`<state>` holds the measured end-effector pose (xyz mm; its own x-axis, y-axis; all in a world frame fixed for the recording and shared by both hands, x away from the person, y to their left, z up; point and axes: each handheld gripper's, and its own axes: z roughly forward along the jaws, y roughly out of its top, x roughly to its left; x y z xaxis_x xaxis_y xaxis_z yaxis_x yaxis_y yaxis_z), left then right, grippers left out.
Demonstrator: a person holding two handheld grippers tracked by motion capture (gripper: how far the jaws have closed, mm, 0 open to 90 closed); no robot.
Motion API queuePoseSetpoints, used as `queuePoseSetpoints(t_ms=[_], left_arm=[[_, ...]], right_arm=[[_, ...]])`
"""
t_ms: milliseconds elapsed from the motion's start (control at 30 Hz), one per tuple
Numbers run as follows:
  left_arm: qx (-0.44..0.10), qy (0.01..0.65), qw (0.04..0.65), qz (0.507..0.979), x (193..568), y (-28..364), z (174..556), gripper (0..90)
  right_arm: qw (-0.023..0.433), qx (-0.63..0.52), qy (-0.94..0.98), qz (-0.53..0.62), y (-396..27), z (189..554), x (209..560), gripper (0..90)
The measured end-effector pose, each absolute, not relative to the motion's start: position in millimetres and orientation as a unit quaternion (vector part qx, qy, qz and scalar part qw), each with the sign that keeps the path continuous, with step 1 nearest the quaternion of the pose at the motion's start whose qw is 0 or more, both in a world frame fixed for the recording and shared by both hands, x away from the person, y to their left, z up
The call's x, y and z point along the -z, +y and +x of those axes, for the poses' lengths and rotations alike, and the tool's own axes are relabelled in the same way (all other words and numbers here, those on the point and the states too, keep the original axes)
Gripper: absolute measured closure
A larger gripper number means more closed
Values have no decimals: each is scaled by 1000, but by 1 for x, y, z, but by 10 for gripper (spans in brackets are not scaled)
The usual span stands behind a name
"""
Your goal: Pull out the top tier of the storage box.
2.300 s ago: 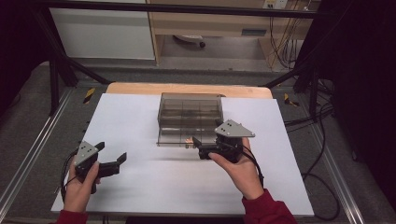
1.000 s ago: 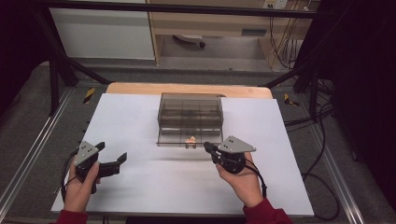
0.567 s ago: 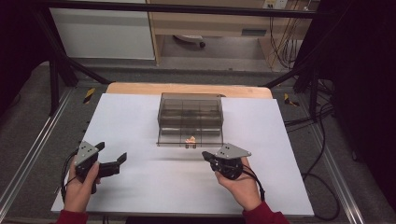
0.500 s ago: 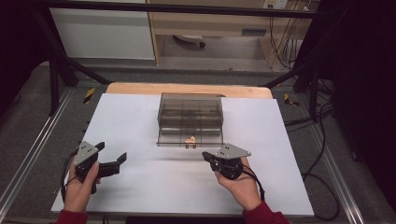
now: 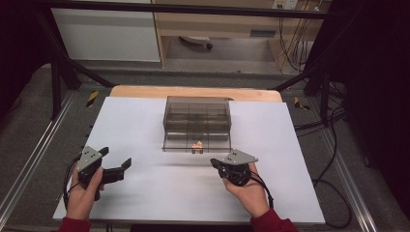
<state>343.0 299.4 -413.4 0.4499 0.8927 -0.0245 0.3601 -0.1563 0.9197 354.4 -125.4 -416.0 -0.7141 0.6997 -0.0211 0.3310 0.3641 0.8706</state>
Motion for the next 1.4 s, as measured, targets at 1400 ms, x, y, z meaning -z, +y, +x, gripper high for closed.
queuePoseSetpoints(t_ms=[1400], left_arm=[[-279,445,472,708,414,299,344,48]], right_arm=[[242,-463,781,343,-116,378,426,900]])
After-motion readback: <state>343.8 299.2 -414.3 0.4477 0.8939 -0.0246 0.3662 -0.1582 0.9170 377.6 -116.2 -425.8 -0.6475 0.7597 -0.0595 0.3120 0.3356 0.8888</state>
